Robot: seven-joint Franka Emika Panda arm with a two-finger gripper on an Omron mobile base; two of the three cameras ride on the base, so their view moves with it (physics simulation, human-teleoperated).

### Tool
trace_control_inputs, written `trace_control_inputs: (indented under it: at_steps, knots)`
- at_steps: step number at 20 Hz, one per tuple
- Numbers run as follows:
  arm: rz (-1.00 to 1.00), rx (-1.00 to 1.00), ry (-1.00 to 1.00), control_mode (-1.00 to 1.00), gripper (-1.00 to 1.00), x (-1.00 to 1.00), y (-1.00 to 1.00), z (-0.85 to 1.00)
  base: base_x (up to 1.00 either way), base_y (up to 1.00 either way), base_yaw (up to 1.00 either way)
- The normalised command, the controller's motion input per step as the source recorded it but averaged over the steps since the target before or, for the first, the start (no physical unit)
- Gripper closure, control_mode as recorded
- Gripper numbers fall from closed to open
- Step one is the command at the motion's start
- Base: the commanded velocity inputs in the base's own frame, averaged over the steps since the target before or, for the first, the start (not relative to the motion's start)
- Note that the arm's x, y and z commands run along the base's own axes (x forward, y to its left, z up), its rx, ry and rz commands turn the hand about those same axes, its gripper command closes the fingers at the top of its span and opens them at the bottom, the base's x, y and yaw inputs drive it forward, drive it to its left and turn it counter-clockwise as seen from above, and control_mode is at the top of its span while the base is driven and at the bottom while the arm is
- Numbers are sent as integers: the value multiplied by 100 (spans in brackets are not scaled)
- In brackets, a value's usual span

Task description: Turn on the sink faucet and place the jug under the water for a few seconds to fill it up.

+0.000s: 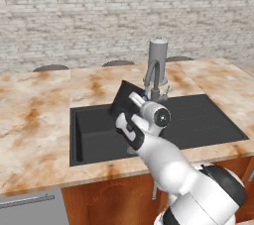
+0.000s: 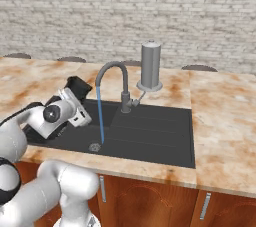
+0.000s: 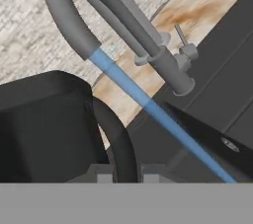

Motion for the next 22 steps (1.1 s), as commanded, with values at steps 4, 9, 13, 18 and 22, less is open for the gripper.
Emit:
trace_control_inputs:
  at_steps: [4, 9, 13, 18, 22]
  knots:
    - [-34, 0, 15, -100, 100, 30, 0, 0, 0, 0, 0]
    - [-36, 0, 9, -100, 100, 8, 0, 0, 0, 0, 0]
    - [-38, 0, 5, -100, 100, 1, 0, 3, 0, 0, 0]
    - [-34, 0, 14, -100, 100, 12, 7, 16, 0, 0, 0]
    - [-22, -1, 25, -100, 100, 38, 22, 3, 0, 0, 0]
